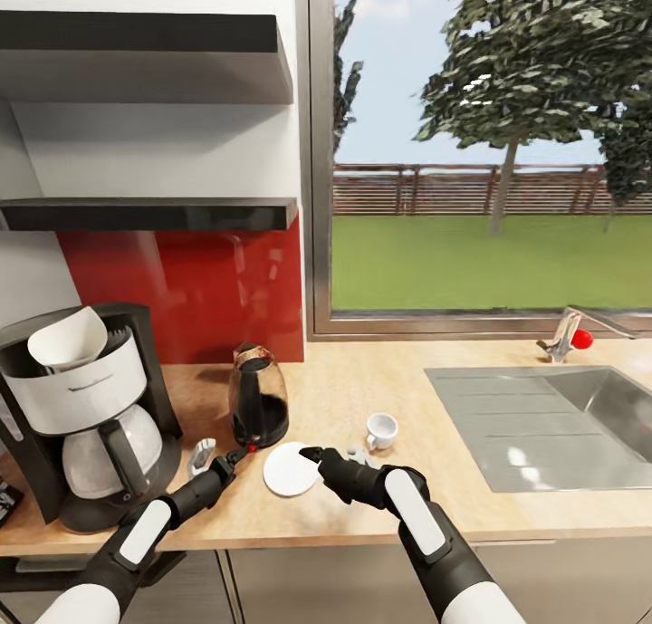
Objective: Set up a coffee station on the kitchen countertop: keep the coffee maker on the countertop, move the bottle of coffee from the kitchen shelf to the counter next to the coffee maker, place a paper coffee filter on top of the coffee maker, put the saucer next to the coffee maker with the coffee cup on the saucer, and place the electric kettle next to the coffee maker.
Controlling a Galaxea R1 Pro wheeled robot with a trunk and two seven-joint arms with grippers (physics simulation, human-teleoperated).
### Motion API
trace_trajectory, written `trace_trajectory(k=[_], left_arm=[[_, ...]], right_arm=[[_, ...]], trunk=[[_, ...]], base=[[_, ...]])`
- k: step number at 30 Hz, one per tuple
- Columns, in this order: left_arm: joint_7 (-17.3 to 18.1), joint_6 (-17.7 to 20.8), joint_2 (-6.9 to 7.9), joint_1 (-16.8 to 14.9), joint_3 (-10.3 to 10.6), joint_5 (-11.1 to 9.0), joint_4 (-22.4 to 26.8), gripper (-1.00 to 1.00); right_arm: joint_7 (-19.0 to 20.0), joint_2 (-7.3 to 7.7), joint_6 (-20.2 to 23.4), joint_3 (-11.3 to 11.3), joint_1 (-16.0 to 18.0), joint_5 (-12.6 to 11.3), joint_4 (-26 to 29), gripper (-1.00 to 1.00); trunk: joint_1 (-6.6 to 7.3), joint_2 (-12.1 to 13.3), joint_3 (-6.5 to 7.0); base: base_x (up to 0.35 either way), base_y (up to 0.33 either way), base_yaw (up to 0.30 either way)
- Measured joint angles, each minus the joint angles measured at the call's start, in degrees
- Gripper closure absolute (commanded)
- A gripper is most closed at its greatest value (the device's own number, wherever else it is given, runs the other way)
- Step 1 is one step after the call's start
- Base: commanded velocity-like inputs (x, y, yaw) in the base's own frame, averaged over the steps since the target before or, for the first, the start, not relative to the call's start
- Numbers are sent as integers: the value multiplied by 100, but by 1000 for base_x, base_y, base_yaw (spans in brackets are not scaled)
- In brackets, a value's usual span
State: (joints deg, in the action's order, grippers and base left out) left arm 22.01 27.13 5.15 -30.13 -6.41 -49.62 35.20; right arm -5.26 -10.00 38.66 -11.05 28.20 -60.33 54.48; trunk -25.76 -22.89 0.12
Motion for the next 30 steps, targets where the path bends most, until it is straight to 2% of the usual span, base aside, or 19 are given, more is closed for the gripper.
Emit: trace_trajectory(k=[5,8,11,13,17,24,28,29,30], left_arm=[[-30,-117,-160,148,116,-72,10,-100],[81,2,-70,235,28,-91,16,-100],[94,17,24,250,63,-105,43,-100],[98,24,34,252,82,-82,65,-100],[92,52,34,244,85,-34,87,-100],[66,81,25,210,293,-42,303,-100],[59,83,19,210,398,-36,442,-100],[56,81,18,215,398,-26,467,-100],[55,80,18,217,399,-24,470,-100]], right_arm=[[35,0,-160,114,0,15,-96,-100],[27,39,-142,86,0,5,0,-100],[14,136,-110,75,0,-13,96,-100],[11,201,-102,72,0,-20,161,-100],[10,223,-98,70,0,-33,289,-100],[16,218,-91,61,0,-49,515,-100],[17,218,-89,60,0,-165,547,-100],[17,218,-88,56,0,-360,540,-100],[17,218,-88,54,0,-421,537,-100]], trunk=[[0,1,1],[0,0,1],[0,1,0],[0,1,0],[0,1,0],[0,1,1],[2,0,0],[1,2,0],[1,1,0]], base=[[0,0,0],[0,0,0],[0,0,0],[0,0,0],[0,0,0],[1,0,0],[107,0,0],[70,0,0],[36,0,0]])
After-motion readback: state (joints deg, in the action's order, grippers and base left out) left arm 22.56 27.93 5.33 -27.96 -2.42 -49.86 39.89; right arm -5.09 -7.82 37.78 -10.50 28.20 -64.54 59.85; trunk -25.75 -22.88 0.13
